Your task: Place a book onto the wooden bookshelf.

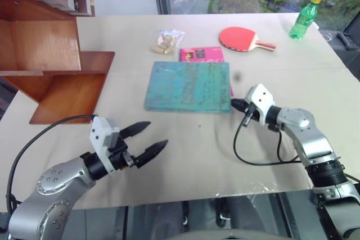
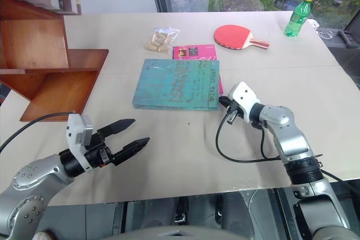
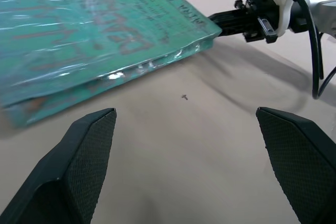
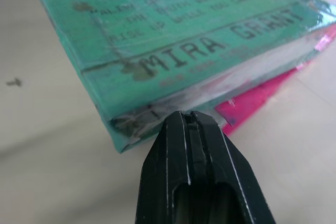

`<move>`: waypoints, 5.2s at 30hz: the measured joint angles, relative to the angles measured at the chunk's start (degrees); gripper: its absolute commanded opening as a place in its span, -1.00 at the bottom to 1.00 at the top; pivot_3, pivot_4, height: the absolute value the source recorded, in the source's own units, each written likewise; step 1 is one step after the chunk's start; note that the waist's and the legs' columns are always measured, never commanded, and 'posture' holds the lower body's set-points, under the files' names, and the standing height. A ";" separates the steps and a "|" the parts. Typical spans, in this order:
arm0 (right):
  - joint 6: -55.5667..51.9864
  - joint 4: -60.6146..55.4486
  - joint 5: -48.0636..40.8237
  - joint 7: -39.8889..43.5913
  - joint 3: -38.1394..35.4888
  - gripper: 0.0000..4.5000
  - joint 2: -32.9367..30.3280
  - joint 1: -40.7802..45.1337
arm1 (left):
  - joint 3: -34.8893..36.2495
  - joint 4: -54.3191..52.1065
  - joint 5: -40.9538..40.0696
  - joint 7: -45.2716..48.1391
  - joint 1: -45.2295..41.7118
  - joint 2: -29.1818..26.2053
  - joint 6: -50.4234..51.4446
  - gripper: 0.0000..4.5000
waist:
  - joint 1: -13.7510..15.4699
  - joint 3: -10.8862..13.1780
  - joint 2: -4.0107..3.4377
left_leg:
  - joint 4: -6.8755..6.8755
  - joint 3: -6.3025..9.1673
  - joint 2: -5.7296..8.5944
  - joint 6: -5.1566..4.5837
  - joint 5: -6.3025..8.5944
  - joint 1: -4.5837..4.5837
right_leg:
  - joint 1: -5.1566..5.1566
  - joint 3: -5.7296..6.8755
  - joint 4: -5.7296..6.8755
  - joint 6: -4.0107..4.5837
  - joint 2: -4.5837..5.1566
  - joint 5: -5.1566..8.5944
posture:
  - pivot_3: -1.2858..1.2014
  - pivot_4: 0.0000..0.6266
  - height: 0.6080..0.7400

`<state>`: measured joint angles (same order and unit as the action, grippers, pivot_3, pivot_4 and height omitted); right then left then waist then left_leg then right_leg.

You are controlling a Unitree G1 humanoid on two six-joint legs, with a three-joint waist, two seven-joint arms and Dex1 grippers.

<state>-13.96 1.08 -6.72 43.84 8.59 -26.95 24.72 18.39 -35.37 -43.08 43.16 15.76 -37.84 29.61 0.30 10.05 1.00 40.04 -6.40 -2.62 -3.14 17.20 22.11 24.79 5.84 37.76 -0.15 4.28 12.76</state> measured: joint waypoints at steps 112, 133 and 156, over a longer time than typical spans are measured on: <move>-2.49 -37.07 -20.03 3.21 -11.41 1.00 -12.31 -19.29 | -0.03 17.35 -34.71 -32.30 -36.95 2.59 17.32 -0.98 | 1.90 0.15 0.11 | 0.01 1.60 0.42 0.02 0.02 0.16 | -1.03 1.35 -0.93 -0.15 0.18 0.07 | 0.03 -0.52 1.00; 3.89 -23.60 -17.97 8.10 -5.95 1.00 -6.22 -7.64 | 4.12 6.86 15.18 15.36 -45.69 -34.12 -17.94 -0.98 | 0.52 0.45 -0.29 | -0.17 1.35 0.39 0.12 0.00 0.53 | -0.46 1.29 -1.01 -0.32 0.06 0.17 | 0.03 -0.52 1.00; 5.14 -17.06 -25.02 13.98 -6.05 1.00 -0.79 3.54 | 39.13 21.26 48.69 39.93 -17.57 -35.29 -29.20 -0.98 | 0.31 0.45 -0.31 | -0.16 0.79 0.14 0.15 -0.01 0.63 | 0.01 0.99 -0.70 -0.12 -0.08 0.05 | 0.03 -0.52 1.00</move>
<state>-8.82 -15.98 -31.74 57.83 2.54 -27.74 28.26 57.52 -14.10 5.61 83.09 -1.81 -73.13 0.41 0.62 10.49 0.69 39.88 -5.61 -2.48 -2.99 17.19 22.74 24.80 6.83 37.06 -0.27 4.20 12.82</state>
